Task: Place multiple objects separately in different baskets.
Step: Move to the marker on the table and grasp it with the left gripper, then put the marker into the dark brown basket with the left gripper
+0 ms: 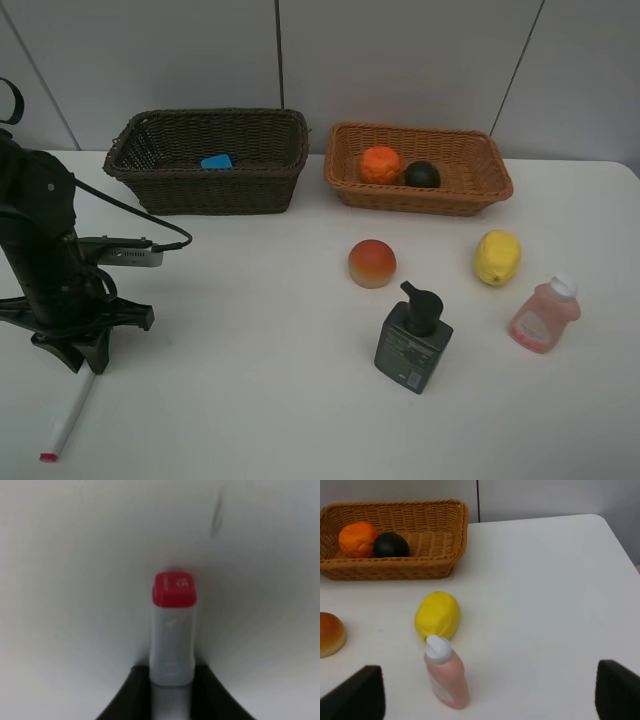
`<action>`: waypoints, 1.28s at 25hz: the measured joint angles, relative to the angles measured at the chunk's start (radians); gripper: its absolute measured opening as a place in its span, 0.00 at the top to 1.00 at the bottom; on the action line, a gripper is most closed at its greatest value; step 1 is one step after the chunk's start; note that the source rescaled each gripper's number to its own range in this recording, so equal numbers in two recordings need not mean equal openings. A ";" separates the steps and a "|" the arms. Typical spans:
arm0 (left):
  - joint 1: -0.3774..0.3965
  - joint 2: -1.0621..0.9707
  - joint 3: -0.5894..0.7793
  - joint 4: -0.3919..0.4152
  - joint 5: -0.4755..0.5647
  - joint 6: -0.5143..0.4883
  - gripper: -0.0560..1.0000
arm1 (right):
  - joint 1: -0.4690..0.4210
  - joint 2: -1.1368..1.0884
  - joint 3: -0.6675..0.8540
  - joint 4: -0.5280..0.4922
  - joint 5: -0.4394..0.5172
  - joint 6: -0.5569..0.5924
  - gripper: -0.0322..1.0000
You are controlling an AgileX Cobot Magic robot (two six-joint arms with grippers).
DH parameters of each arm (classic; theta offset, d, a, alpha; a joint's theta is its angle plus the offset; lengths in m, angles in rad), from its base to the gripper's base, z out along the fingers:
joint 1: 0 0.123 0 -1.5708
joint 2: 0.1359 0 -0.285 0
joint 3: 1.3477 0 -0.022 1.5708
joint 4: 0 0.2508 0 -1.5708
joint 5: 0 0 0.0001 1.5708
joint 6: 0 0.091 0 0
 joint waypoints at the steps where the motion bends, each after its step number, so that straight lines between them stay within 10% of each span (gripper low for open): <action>1: 0.000 -0.017 0.007 0.000 -0.022 -0.004 0.93 | 0.000 0.000 0.000 0.000 0.000 0.000 0.00; 13: 0.001 -0.203 -0.342 -0.058 -0.284 -0.008 0.93 | 0.000 0.000 0.000 0.000 0.000 0.000 0.00; 26: 0.001 0.228 -0.868 -0.092 -0.460 0.009 0.91 | 0.000 0.000 0.000 0.000 0.000 0.000 0.00; 32: 0.001 0.276 -0.874 -0.092 -0.438 0.037 0.09 | 0.000 0.000 0.000 0.000 0.000 0.000 0.00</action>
